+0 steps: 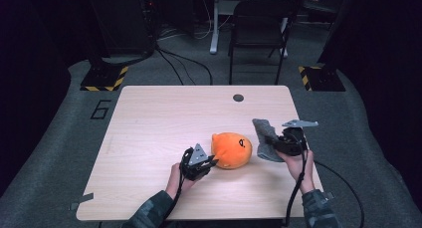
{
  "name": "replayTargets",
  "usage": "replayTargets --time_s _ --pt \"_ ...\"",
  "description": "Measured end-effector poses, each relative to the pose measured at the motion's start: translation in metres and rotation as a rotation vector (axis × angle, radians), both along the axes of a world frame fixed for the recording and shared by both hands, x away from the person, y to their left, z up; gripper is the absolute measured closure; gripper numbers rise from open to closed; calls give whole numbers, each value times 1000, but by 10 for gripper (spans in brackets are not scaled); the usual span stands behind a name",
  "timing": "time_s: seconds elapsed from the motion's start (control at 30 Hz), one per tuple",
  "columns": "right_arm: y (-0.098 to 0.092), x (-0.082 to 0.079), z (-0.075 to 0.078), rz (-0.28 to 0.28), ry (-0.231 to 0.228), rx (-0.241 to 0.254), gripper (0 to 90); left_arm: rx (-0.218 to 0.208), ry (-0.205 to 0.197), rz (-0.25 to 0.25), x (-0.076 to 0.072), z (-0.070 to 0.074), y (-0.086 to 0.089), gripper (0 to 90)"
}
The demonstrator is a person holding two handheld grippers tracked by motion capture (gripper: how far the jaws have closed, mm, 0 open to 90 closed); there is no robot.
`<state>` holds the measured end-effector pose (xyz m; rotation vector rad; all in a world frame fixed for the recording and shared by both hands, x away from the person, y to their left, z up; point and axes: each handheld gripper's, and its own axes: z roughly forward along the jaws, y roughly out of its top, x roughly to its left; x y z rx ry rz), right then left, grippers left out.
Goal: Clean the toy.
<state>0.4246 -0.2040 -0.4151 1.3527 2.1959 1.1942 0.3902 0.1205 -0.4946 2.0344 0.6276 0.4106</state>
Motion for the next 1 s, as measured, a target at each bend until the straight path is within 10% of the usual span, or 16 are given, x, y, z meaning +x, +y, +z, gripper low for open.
replayTargets --time_s 0.5,1.0 --pt "99 -1 19 195 -38 -32 761 -19 -14 -9 0 2 -1 796" --pt "140 2 -12 230 -32 -184 750 -7 -18 -11 -2 1 -4 809"
